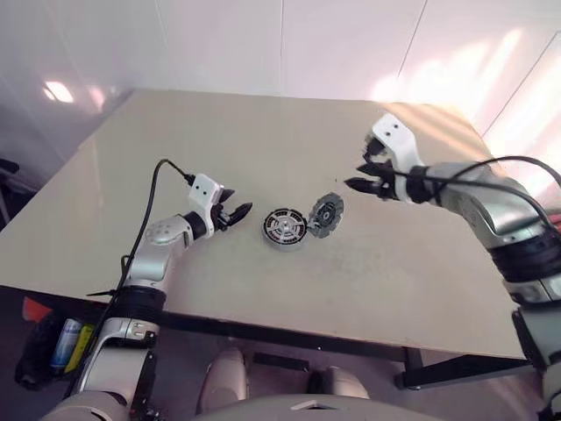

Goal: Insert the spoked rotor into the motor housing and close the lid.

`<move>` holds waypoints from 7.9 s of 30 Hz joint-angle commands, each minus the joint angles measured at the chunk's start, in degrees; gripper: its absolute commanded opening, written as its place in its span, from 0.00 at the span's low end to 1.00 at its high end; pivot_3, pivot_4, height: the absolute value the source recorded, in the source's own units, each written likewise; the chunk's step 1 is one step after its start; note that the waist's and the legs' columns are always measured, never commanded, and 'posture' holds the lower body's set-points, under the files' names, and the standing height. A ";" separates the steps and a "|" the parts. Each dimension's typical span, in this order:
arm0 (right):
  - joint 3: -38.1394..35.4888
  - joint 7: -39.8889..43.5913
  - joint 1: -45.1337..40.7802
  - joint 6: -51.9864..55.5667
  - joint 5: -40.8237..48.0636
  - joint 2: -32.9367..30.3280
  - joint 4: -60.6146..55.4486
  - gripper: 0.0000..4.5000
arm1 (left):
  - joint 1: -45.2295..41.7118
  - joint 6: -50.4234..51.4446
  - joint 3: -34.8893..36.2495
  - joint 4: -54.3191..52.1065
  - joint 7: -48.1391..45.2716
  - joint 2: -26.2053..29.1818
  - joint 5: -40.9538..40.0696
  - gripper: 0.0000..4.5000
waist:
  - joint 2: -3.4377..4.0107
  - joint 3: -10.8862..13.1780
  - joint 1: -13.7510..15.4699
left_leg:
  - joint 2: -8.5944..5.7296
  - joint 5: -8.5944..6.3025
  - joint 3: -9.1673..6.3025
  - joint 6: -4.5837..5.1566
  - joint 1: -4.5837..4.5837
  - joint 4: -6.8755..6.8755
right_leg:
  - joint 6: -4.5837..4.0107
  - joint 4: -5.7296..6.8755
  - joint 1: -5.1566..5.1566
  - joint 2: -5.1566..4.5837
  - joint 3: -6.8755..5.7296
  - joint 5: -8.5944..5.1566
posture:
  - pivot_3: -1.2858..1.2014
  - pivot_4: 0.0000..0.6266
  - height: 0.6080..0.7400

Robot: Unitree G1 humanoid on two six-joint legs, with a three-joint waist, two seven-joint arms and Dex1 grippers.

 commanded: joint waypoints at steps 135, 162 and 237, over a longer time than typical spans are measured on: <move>-3.20 17.16 8.23 -35.66 -15.89 37.59 22.99 0.91 | 0.02 3.61 2.26 -7.09 3.04 3.31 -0.51 0.74 | 0.00 -0.01 -3.12 | 0.10 -0.28 0.19 0.48 0.86 -0.46 | -0.25 -0.47 0.67 0.02 0.00 -0.04 | 0.52 0.00 1.00; -3.69 19.07 8.25 -33.16 -14.76 37.04 24.48 0.70 | 0.13 -0.54 2.40 -2.58 2.52 3.38 -0.45 0.74 | 0.00 -0.01 -3.08 | 0.10 -0.28 0.19 0.47 0.91 -0.46 | -0.26 -0.45 0.72 0.02 0.00 -0.04 | 0.52 0.00 1.00; 2.59 17.55 6.31 -36.15 -22.29 31.76 35.73 0.70 | 1.97 4.24 2.20 -8.64 4.17 3.15 -1.26 0.74 | 0.04 -0.06 -2.97 | -0.01 -0.22 0.20 0.34 1.90 -1.06 | 0.14 -1.04 1.78 -0.02 0.02 -0.27 | 0.52 0.00 1.00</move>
